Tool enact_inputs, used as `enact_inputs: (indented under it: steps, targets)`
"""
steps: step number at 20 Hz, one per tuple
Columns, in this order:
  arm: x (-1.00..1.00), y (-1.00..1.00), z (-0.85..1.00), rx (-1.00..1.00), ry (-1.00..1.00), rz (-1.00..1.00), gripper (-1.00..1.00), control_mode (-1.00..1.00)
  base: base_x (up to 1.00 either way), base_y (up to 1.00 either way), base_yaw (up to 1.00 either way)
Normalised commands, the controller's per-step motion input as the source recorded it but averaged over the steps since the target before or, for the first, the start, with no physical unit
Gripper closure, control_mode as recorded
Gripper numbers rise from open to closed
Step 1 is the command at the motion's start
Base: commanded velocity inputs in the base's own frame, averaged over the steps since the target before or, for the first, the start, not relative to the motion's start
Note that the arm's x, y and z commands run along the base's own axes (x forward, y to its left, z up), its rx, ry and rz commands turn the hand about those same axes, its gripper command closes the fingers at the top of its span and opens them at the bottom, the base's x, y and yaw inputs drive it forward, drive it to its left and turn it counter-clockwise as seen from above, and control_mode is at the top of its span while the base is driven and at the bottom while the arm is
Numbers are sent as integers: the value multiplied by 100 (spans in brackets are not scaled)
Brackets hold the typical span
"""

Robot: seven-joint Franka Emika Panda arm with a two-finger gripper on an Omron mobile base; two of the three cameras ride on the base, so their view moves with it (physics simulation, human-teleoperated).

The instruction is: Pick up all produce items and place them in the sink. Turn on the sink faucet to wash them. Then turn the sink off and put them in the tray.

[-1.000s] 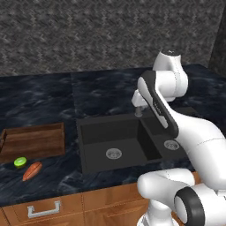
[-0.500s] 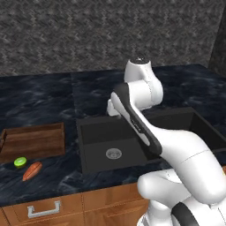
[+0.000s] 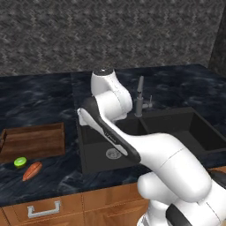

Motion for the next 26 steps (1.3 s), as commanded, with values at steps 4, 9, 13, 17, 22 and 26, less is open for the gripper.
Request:
enact_inputs:
  steps: [4,9,13,17,22,26]
  targets:
    - [-29,79,-11,0,2,-7,-100,-100,0,0,0]
    - [-30,82,-28,0,2,-12,-100,-100,0,0,0]
    - [-33,75,-46,0,0,-11,-100,-100,0,0,0]
    - [-25,65,-42,3,0,-11,-100,-100,0,0,0]
    - [3,57,-35,1,2,-5,-100,-100,0,0,0]
    - [15,43,-51,0,0,-1,-100,-100,0,0,0]
